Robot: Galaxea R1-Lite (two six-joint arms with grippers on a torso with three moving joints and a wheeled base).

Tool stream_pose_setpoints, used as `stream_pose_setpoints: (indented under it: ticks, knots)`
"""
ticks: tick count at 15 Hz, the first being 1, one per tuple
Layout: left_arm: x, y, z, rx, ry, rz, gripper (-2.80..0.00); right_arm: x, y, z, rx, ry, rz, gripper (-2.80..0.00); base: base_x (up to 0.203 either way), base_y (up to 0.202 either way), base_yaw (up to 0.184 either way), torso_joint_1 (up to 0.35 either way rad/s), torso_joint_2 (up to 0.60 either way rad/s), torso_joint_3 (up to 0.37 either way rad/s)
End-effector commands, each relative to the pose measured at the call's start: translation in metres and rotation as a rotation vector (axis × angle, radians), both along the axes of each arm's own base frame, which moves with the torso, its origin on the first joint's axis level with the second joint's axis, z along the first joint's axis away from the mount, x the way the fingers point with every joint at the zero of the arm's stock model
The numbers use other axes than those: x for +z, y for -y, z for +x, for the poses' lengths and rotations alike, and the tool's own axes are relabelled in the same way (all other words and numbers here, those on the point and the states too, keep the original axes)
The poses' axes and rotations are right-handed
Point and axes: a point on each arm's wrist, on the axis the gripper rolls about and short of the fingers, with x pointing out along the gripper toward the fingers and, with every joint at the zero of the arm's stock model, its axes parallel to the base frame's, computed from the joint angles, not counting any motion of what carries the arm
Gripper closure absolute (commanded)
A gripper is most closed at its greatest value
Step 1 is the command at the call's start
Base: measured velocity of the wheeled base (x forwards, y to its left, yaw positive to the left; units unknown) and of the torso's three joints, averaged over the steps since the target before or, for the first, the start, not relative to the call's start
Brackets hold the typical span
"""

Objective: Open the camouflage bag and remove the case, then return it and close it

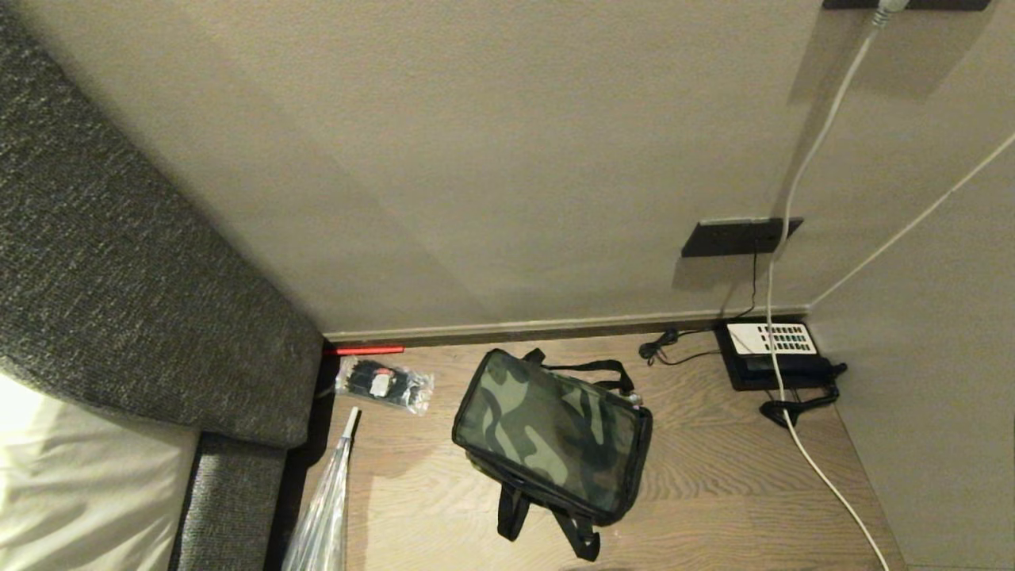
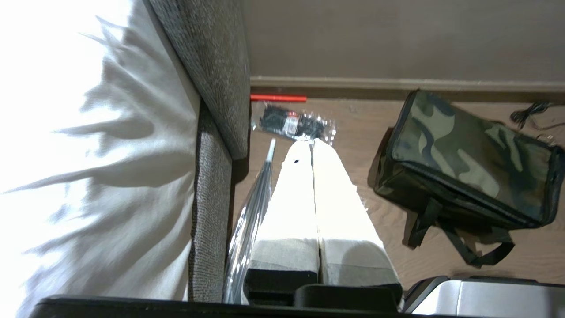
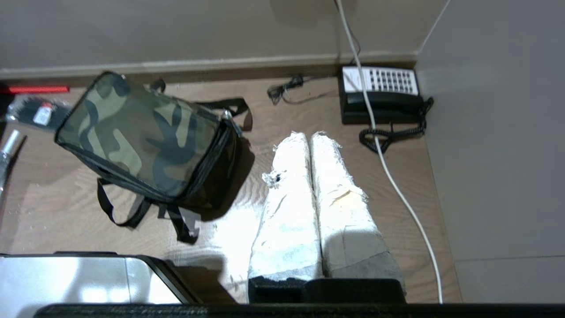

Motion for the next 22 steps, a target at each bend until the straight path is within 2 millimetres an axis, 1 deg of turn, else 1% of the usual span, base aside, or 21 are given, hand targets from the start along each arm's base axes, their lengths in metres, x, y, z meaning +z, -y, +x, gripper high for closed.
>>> stream_pose_setpoints:
  ticks: [1,22]
  knots:
    - [-0.0004,0.0000,0.0001,0.001,-0.001,0.000,0.00,0.0001,0.0000,0.0002,0.001,-0.002,0.000,0.00,0.000,0.000,0.000,0.002,0.00,0.197]
    - [-0.0004,0.0000,0.0001,0.002,-0.001,-0.005,0.00,0.0001,0.0000,0.0002,0.001,-0.002,0.000,0.00,0.000,0.000,0.000,0.002,0.00,0.202]
